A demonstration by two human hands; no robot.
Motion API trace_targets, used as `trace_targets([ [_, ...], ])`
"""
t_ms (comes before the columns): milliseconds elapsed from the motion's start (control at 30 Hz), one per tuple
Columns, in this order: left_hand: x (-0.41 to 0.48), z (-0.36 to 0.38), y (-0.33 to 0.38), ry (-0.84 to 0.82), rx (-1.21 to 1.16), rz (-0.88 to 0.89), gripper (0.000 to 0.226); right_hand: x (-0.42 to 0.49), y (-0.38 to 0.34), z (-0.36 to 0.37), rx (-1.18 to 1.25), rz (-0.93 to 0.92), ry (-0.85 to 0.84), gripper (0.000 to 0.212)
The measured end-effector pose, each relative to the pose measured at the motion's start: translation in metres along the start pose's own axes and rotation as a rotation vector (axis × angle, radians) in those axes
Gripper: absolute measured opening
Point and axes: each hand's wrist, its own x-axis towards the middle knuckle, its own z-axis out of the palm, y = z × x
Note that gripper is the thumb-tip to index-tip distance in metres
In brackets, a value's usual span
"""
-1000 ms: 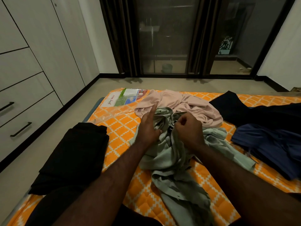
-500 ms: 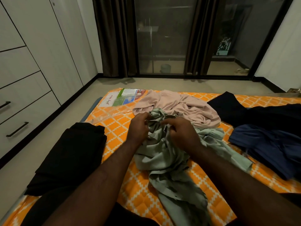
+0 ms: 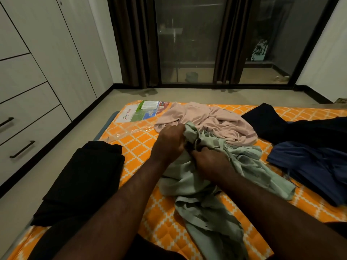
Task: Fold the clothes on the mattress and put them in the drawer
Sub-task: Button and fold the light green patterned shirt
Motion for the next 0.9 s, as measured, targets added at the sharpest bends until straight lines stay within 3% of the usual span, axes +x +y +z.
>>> trace_targets([
  [167, -0.003, -0.006, 0.025, 0.089, 0.078, 0.351, 0.019, 0.001, 0.017, -0.004, -0.022, 0.159, 0.182, 0.029],
  [233, -0.002, -0.010, 0.038, 0.085, 0.080, 0.432, 0.035, 0.003, 0.025, -0.009, -0.016, 0.188, 0.219, 0.027],
  [300, 0.000, -0.013, 0.052, -0.007, 0.094, 0.347, 0.032, 0.004, 0.033, -0.015, -0.022, 0.181, 0.187, 0.026],
  [400, -0.004, -0.005, 0.053, -0.247, 0.082, -0.023, 0.023, 0.006, 0.043, -0.020, 0.090, 0.160, -0.015, 0.029],
  [467, -0.011, 0.002, 0.043, -0.301, 0.044, -0.204, 0.019, 0.006, 0.047, -0.023, 0.175, 0.135, -0.079, 0.031],
  [567, -0.015, 0.007, 0.030, -0.263, 0.133, -0.193, 0.019, 0.006, 0.046, -0.033, 0.201, 0.091, -0.059, 0.030],
  [700, -0.008, 0.007, 0.032, -0.259, -0.081, -0.124, 0.021, 0.006, 0.042, -0.043, 0.180, 0.063, -0.073, 0.034],
  [800, -0.008, 0.007, 0.042, -0.353, -0.325, -0.283, 0.026, 0.004, 0.042, -0.041, 0.165, 0.050, -0.040, 0.035],
  [900, -0.010, 0.008, 0.038, -0.434, -0.462, -0.412, 0.014, 0.004, 0.042, -0.038, 0.184, 0.044, -0.016, 0.028],
])
